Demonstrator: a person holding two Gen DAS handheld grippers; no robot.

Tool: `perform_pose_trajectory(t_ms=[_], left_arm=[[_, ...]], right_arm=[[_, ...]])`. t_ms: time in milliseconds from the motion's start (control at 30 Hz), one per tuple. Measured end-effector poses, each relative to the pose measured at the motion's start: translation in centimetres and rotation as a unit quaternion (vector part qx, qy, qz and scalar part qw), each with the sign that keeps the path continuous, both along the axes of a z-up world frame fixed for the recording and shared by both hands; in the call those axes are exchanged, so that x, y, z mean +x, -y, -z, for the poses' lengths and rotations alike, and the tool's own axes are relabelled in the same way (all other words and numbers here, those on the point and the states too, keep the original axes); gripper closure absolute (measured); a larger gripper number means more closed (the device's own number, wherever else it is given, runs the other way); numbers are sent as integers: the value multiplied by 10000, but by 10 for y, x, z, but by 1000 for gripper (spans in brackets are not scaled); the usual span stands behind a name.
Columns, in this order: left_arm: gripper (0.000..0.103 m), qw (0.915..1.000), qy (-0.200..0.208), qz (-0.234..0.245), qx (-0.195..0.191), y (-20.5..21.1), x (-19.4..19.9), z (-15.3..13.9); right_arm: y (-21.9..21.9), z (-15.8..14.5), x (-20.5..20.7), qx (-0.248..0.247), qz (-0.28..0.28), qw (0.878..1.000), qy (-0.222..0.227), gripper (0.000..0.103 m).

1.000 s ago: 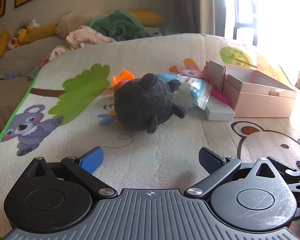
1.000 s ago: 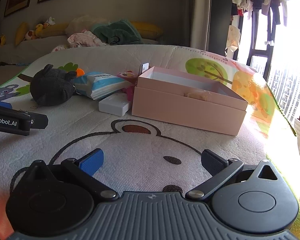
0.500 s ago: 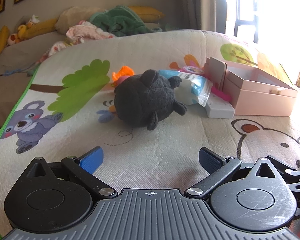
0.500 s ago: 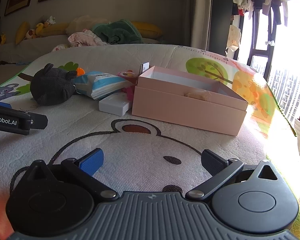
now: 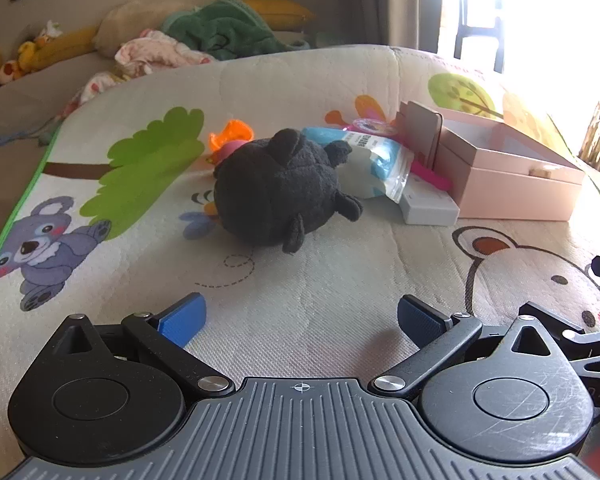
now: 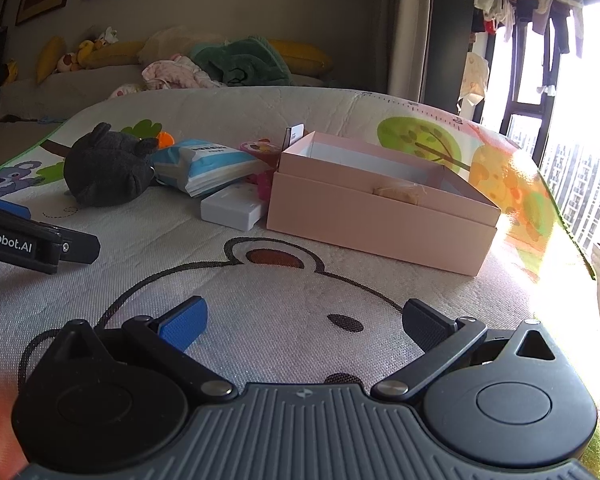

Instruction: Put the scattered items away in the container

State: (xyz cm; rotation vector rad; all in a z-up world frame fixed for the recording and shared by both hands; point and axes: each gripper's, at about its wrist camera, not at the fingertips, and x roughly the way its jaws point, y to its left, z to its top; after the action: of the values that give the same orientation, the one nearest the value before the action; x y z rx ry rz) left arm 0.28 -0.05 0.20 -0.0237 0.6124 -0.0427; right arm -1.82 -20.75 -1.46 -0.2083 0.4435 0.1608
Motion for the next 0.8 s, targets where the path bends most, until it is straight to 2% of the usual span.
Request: perform_pose_trajectory(t_ms=[167,267,367,533,700,733,800], left_arm=[[0,9998,-58,202,-18,-4,7,-6],[0,9998,83,162,88,-8,10,-13],[0,9993,261,157,231,-10,15,-19],[0,9991,340,92,235,-16,26,-17],[0,9992,401,-59,22,-26,28,-16],[0,9991,393,-129,-47,-28,28,-16],[0,9986,389,-264,-234,-35,28,-15]], right_arm=[[3,-6,9,29,-98,9995,-315,0],[7,-12,21,190,-130,9969,-759,0],[19,-15,36,635,-96,9892,-1315,0],[19,-12,30,627,-126,9899,-1269,0],[12,-22,45,513,-154,9847,-1657,0],[9,-24,47,496,-236,9851,-1632,0],[-5,-32,47,362,-343,9910,-1243,0]])
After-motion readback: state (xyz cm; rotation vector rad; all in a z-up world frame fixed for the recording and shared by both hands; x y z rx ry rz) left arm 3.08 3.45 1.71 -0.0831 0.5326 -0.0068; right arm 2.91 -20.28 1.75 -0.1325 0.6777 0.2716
